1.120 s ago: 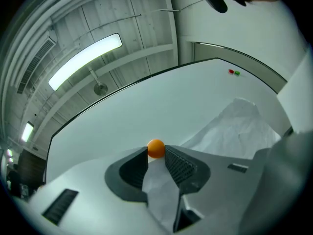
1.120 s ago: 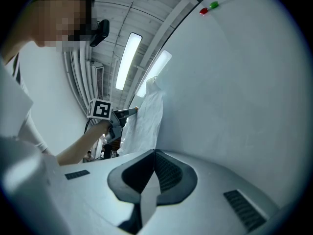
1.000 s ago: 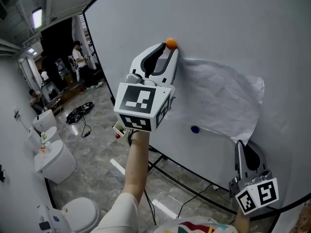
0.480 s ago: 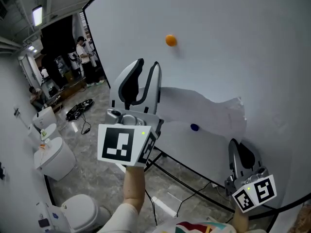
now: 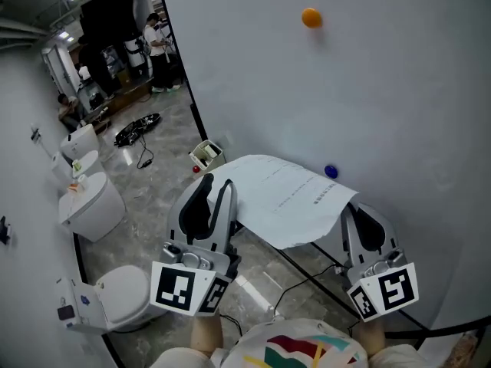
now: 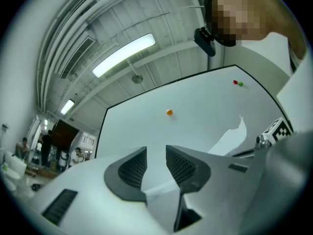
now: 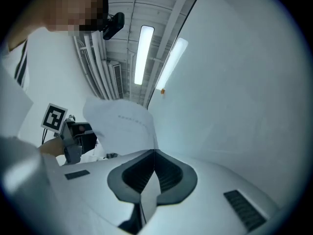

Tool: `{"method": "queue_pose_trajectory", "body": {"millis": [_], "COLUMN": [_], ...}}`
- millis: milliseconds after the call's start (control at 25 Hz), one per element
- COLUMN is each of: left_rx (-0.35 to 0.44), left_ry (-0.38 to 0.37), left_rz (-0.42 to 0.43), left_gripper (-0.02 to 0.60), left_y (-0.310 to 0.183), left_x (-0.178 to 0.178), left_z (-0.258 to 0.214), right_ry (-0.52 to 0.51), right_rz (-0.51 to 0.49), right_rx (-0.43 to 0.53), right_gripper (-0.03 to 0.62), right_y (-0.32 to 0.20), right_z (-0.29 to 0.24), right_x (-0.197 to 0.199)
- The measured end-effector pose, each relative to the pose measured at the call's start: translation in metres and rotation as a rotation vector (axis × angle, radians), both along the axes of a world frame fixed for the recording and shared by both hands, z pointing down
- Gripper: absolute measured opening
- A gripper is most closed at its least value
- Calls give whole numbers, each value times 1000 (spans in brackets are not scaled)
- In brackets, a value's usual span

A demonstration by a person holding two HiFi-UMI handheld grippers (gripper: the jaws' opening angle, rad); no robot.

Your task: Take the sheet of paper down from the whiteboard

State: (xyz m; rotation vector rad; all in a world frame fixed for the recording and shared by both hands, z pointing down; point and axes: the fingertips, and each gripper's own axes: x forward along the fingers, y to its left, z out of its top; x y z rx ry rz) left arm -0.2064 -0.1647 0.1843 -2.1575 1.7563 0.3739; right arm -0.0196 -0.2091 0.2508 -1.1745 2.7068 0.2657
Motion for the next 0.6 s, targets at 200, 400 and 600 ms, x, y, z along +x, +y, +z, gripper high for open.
{"method": "queue_pose_trajectory", "body": {"millis": [200,400,600], "left_rx": [-152,-241,-307], "left_ry": [31,78,116], "left_rz": [-51,-26,-54], "left_gripper": [167,166,44], "left_y": [-2,0,2], "left_x": [-11,-7,-9], "left_z": [54,84,118], "right_ry": [74,126,150], "right_rz": [-32,-56,-51], "right_rx": [-49,-98,-159], "right_gripper": [15,15,15], "right_y": [-3,-8,-6], "right_z": [28,54,86], "right_x": [-28,-48,-60]}}
